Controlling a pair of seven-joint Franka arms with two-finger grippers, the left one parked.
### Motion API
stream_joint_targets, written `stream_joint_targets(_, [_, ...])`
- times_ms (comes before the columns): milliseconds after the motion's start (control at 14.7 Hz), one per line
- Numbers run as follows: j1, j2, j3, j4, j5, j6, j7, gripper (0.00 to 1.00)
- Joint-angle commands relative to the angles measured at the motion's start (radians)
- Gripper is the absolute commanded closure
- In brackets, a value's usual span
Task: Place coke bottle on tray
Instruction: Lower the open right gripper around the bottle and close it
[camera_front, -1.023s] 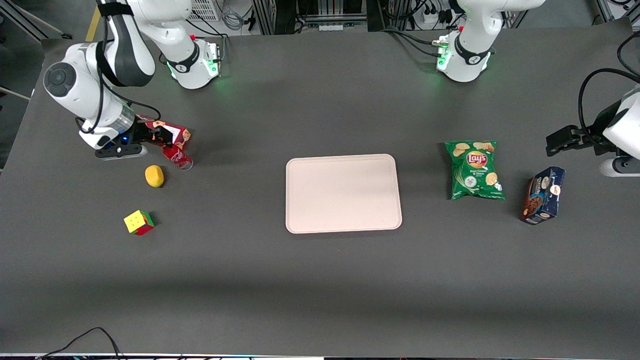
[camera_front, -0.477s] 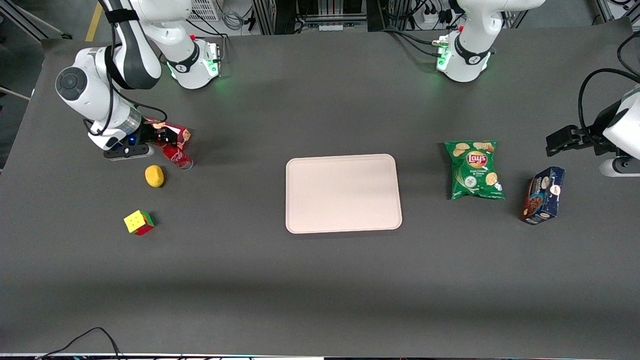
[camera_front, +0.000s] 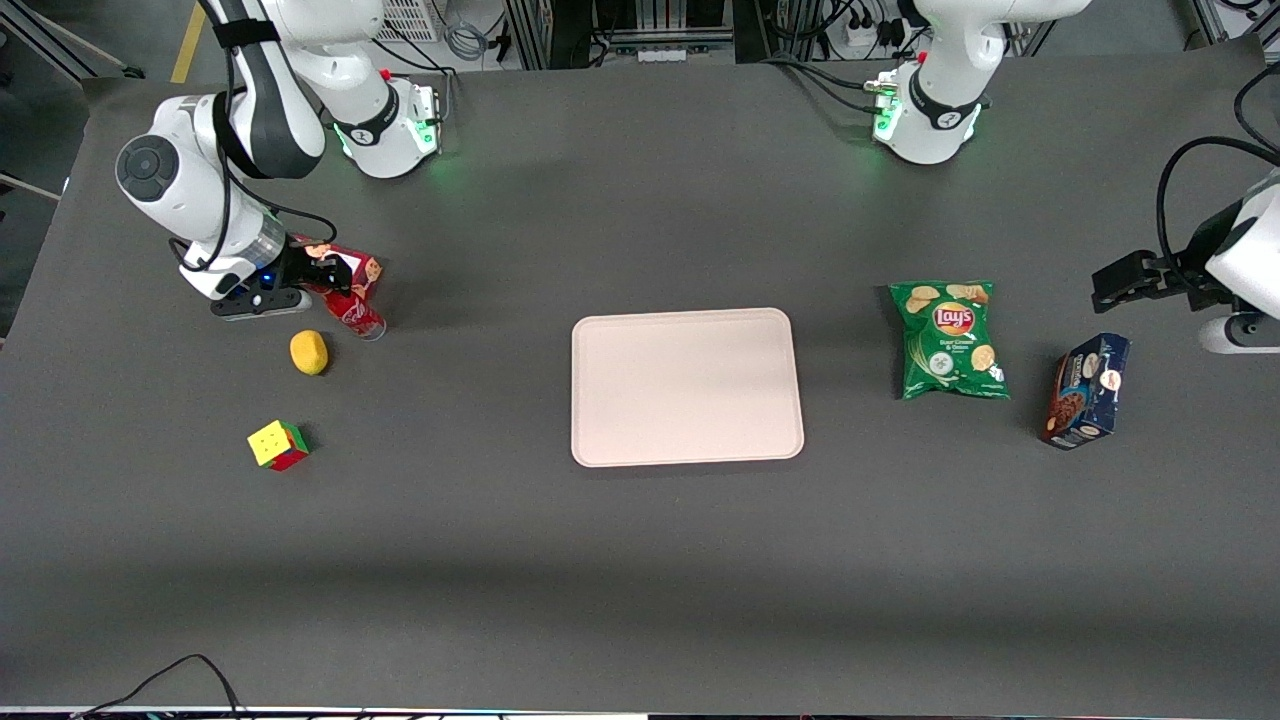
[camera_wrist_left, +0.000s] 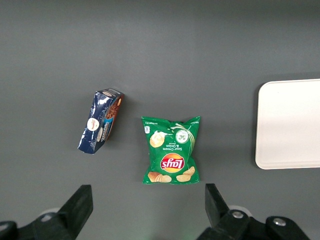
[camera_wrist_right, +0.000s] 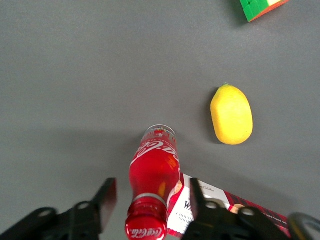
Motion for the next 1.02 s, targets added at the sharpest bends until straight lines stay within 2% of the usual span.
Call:
stream_joint_targets(0, [0.009,-0.009,-0.004,-0.013,-0.018,0.012,-0.009,0.71])
stream_joint_targets(273, [0.009,-0.010,-0.004,-0.010,-0.018,0.006,-0.007,1.00])
stream_joint_targets(409, [0.009,-0.019,-0.002,-0.001,-0.018,-0.017,-0.003,1.00])
stream_joint_targets(614, [0.011,-0.059,-0.001,0.077,-0.017,-0.136,-0.001,1.00])
stream_joint_targets(955, [0.013,-0.066,0.024,0.381,-0.015,-0.455,0.012,1.00])
